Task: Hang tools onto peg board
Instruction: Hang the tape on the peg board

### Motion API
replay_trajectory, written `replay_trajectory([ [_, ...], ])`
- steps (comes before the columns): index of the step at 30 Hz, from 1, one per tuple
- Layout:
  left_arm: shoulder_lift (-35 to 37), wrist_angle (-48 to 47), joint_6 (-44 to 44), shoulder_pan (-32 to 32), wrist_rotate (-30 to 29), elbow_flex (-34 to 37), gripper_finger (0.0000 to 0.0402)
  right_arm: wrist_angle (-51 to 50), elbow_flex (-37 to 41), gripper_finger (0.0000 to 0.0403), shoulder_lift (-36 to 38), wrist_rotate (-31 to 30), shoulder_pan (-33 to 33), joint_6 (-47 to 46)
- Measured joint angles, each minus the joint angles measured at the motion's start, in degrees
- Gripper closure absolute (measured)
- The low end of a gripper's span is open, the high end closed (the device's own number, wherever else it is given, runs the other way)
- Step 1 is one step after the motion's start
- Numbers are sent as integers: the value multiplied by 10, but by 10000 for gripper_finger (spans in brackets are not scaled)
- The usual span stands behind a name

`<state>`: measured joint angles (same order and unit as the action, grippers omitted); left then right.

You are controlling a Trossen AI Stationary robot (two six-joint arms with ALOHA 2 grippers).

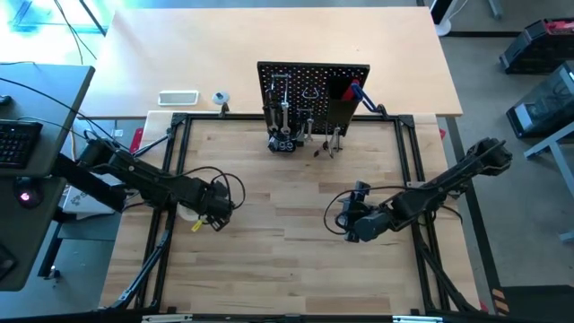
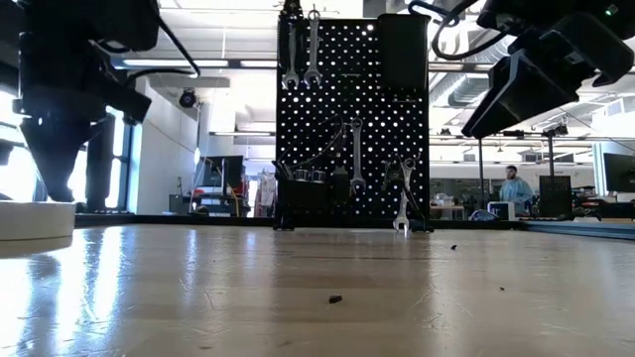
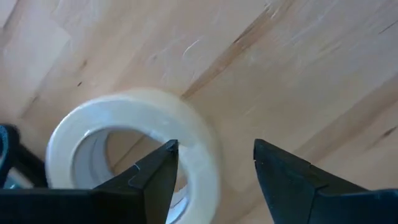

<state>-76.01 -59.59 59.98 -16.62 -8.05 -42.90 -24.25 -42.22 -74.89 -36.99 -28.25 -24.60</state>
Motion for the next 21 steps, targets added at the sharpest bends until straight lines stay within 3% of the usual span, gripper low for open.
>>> replay_trajectory([
  [13,-1,-40,27,3,24,1,169,-5,0,190,0,-1,-5,-5],
  [21,-20,43,-14,40,67,36,172,-11,0,190,0,-3,-11,-19],
])
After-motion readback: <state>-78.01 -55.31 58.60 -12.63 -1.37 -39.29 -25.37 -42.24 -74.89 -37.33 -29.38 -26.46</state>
